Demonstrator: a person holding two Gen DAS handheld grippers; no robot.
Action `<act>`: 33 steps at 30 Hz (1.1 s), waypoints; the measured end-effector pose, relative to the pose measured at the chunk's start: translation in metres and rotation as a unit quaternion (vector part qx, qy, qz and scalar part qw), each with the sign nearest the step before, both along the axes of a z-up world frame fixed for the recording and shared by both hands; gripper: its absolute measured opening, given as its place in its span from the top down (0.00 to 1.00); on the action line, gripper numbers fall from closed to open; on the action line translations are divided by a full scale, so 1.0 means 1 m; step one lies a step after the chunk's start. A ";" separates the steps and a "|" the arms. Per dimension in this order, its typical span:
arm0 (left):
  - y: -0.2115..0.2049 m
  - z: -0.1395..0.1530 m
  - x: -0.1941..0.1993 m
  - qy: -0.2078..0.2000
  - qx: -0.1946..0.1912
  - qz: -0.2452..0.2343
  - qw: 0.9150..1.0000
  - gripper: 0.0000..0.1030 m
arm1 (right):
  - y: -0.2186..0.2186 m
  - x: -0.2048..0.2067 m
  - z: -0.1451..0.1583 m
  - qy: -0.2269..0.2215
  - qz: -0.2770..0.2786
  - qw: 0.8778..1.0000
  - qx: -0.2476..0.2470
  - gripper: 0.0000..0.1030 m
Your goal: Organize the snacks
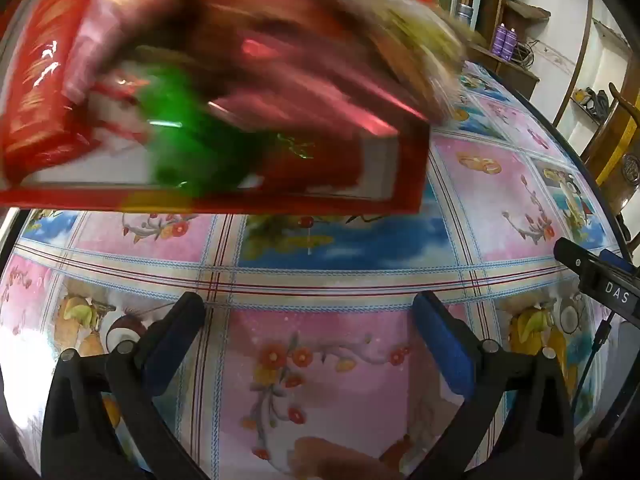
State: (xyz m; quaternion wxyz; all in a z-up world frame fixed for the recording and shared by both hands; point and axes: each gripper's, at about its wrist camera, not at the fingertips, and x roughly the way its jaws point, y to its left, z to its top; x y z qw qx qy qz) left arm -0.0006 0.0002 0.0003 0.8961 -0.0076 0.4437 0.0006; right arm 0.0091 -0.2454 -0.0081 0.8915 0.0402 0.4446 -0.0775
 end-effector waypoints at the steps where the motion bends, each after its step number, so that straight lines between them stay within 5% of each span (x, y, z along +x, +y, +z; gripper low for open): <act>1: 0.000 0.000 0.000 0.000 0.000 0.000 1.000 0.00 | 0.000 0.000 0.000 0.000 0.000 1.000 0.000 0.00; 33: -0.002 -0.002 -0.002 0.010 0.005 0.000 1.000 0.00 | 0.000 0.000 -0.001 0.001 0.000 1.000 0.000 0.00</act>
